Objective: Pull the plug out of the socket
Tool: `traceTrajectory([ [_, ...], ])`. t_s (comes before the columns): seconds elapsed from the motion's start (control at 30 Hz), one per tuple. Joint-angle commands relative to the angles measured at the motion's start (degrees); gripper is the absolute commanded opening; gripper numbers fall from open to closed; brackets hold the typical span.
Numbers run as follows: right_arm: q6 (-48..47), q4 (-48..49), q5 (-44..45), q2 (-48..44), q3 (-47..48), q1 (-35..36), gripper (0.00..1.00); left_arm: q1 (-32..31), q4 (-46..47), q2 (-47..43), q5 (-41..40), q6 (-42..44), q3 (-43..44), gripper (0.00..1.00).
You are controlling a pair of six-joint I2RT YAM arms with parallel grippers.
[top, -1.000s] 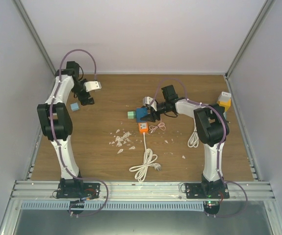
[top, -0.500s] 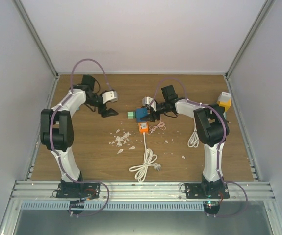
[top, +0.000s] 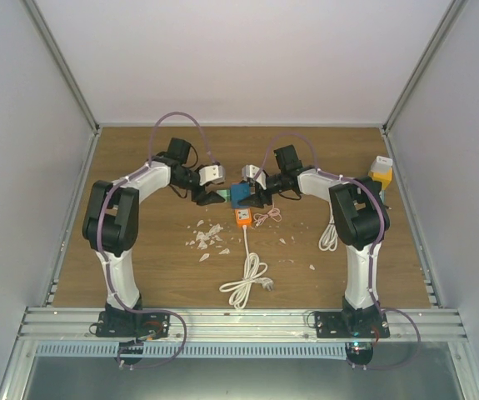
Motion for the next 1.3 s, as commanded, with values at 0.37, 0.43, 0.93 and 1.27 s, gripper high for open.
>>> traceTrajectory([
  [0.37,-0.29,-4.58,3.55,3.43,-1.82,1.95,0.13,-3.28,6.94,3.23,-3.27,-1.13,-1.89,0.32],
  [0.43,-0.11,-4.92,3.59,3.65,-1.47,1.95,0.12,-3.30,6.89,3.26,-3.32,-1.23,-1.95,0.27],
  [0.93,1.09,-6.12,3.94,4.01,-0.06,1.84,0.09,-3.30,5.94,2.49,-6.51,0.53,-2.77,0.16],
  [1.27,2.18,-5.73,4.51,3.42,-0.32,1.84,0.06,-0.85,2.91,1.25,-7.79,3.62,-3.33,0.14],
])
